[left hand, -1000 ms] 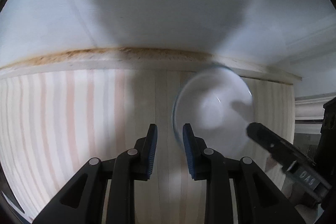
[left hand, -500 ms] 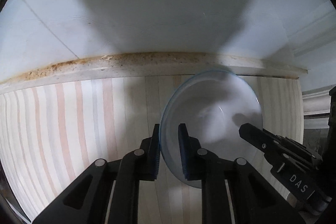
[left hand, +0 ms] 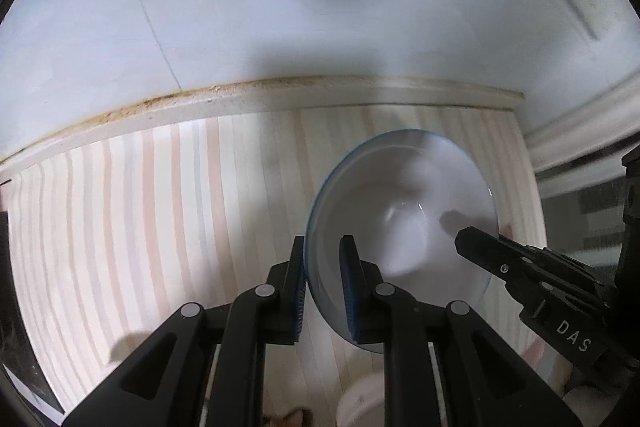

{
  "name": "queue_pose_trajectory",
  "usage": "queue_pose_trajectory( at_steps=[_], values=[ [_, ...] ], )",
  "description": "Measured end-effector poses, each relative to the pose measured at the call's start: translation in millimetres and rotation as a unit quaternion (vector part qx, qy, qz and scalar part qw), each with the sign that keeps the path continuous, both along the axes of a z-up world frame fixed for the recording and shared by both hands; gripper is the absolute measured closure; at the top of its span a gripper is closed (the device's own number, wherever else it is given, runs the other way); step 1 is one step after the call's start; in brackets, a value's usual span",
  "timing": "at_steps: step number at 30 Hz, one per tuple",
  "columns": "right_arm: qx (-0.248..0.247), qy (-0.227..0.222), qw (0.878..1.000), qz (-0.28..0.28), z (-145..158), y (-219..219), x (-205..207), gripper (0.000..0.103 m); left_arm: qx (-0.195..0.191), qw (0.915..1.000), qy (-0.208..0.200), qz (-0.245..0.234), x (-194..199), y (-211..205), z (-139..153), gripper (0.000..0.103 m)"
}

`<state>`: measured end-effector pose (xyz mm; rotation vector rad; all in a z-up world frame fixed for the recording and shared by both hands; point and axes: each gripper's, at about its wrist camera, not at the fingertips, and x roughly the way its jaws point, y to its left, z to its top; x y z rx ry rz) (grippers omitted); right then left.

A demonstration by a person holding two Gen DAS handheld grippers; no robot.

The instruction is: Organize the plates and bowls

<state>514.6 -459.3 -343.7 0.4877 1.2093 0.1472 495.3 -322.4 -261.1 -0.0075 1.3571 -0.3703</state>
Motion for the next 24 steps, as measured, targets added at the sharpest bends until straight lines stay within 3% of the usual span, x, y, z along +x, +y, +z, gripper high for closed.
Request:
queue_pose_trajectory(
  at_steps=[7,12,17,24],
  values=[
    [0.000,-0.015,1.000,-0.013,38.3,2.0,-75.4,0.090,-0.003,0.9994,-0.016,-0.030,-57.2,11.3,35.9,0.089],
    [0.002,-0.018,1.000,-0.022,52.6,6.7,-132.5,0.090,0.000,0.9986,-0.015,-0.051,-98.4,14.6,42.6,0.089],
    [0.007,-0.007,0.999,-0.031,45.3,11.0,-176.4,0.090,0.002,0.9978,0.003,-0.066,-127.2,14.1,30.6,0.089],
    [0.007,0.030,0.999,-0.041,11.8,14.3,-213.1,0.090,0.017,0.9954,0.031,-0.089,-150.3,4.4,2.4,0.089]
  ],
)
